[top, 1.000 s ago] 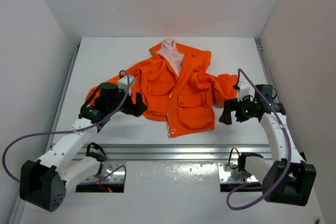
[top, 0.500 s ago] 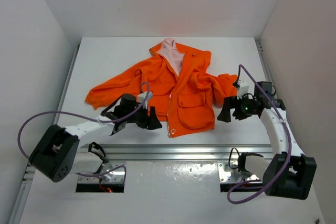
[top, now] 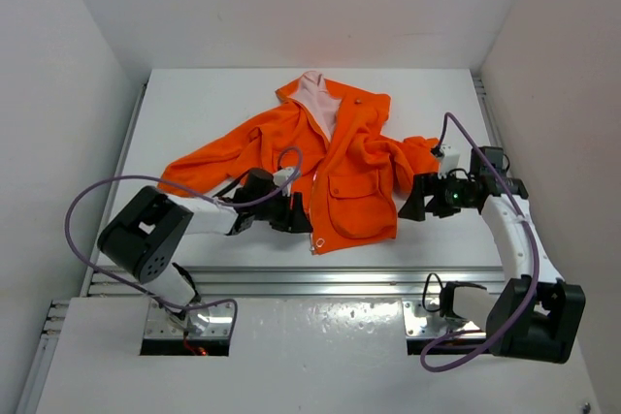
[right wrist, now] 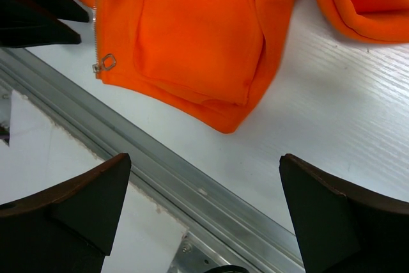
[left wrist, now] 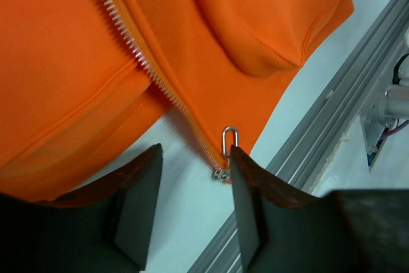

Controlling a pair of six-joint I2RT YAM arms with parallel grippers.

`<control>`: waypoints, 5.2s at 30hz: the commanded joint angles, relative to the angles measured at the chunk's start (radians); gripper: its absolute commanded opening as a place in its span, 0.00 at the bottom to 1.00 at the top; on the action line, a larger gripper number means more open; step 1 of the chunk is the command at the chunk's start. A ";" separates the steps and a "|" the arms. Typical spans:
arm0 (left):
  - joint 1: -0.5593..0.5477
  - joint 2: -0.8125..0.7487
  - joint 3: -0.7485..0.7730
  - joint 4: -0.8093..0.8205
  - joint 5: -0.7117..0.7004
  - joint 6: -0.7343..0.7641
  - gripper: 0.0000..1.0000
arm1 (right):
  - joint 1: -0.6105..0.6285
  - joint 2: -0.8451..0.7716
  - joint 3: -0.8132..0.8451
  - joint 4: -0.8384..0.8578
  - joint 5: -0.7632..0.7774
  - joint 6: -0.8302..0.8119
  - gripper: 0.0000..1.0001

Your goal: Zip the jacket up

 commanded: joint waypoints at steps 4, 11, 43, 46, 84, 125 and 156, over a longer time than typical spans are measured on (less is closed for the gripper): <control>-0.039 0.077 0.071 0.100 0.036 -0.024 0.50 | 0.012 0.008 0.043 -0.007 -0.061 0.014 0.99; -0.048 0.186 0.137 0.089 0.036 -0.043 0.43 | 0.027 0.016 0.056 -0.004 -0.075 0.026 0.99; -0.032 0.042 0.188 0.516 0.323 -0.307 0.00 | 0.348 -0.005 -0.206 0.628 -0.270 0.453 1.00; -0.041 0.051 0.237 0.403 0.278 -0.317 0.00 | 0.374 -0.002 -0.223 0.657 -0.241 0.440 0.98; -0.188 0.132 0.564 -0.049 -0.030 -0.213 0.00 | 0.476 0.031 -0.174 0.686 0.050 0.673 0.64; -0.194 -0.022 0.587 -0.578 -0.725 0.135 0.30 | 0.242 -0.064 -0.284 0.588 0.004 0.517 0.00; -0.263 0.401 0.816 -0.747 -0.855 0.069 0.00 | 0.200 0.102 -0.163 0.639 0.150 0.620 0.00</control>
